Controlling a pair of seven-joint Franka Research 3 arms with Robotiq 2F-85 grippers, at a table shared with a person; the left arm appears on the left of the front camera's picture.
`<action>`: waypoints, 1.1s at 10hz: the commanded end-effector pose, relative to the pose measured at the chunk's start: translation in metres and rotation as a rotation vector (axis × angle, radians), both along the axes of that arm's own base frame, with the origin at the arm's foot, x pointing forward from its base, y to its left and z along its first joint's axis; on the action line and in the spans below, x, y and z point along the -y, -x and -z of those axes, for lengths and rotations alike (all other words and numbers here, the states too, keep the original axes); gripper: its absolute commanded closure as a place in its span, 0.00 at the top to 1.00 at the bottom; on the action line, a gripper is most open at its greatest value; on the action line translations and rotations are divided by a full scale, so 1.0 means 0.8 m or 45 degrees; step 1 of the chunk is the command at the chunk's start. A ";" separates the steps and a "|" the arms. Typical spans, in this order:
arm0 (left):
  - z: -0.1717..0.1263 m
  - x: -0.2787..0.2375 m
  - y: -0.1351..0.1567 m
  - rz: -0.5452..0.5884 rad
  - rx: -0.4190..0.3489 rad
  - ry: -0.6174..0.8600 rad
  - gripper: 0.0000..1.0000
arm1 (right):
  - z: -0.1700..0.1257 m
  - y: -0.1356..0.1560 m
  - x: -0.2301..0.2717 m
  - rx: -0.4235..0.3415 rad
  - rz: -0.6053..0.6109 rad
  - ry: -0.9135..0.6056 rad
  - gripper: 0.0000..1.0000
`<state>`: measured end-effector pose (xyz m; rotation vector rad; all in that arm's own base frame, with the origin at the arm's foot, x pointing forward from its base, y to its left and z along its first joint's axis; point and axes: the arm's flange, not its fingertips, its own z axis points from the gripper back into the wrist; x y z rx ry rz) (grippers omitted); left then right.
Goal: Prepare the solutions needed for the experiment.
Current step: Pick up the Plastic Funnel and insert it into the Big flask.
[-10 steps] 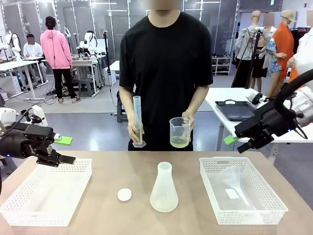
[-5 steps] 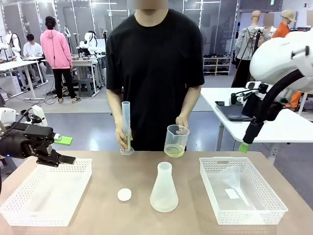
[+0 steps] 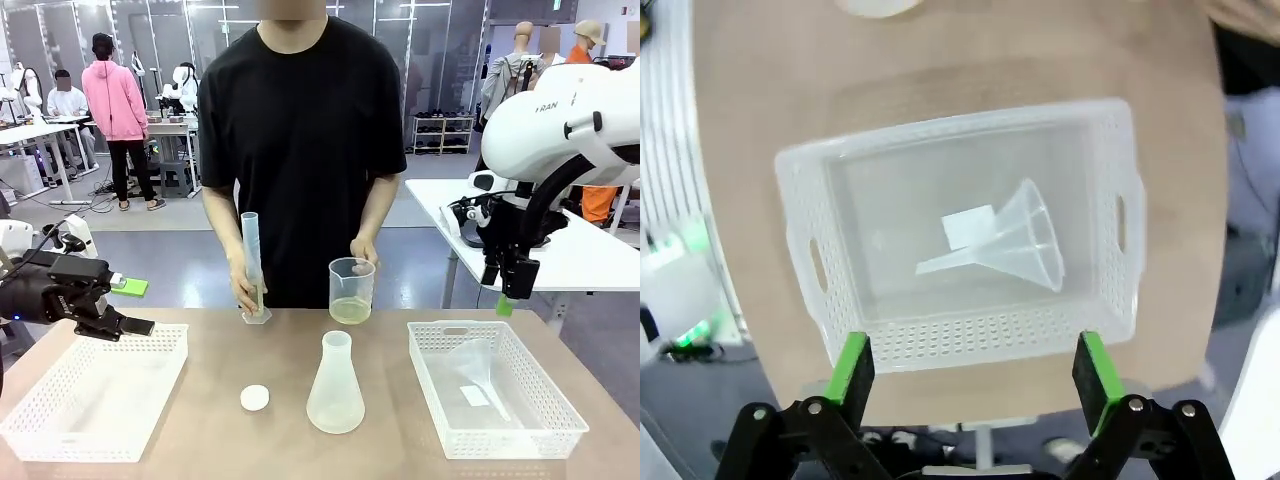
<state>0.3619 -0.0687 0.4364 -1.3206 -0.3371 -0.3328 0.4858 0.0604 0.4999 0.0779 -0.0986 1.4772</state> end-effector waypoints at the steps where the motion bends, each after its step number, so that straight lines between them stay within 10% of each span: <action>1: 0.002 -0.001 0.002 0.020 0.022 0.006 1.00 | 0.011 0.003 0.013 -0.004 -0.129 -0.035 1.00; 11: 0.002 -0.001 0.002 0.020 0.022 0.006 1.00 | 0.032 -0.038 0.004 -0.027 -0.240 0.017 1.00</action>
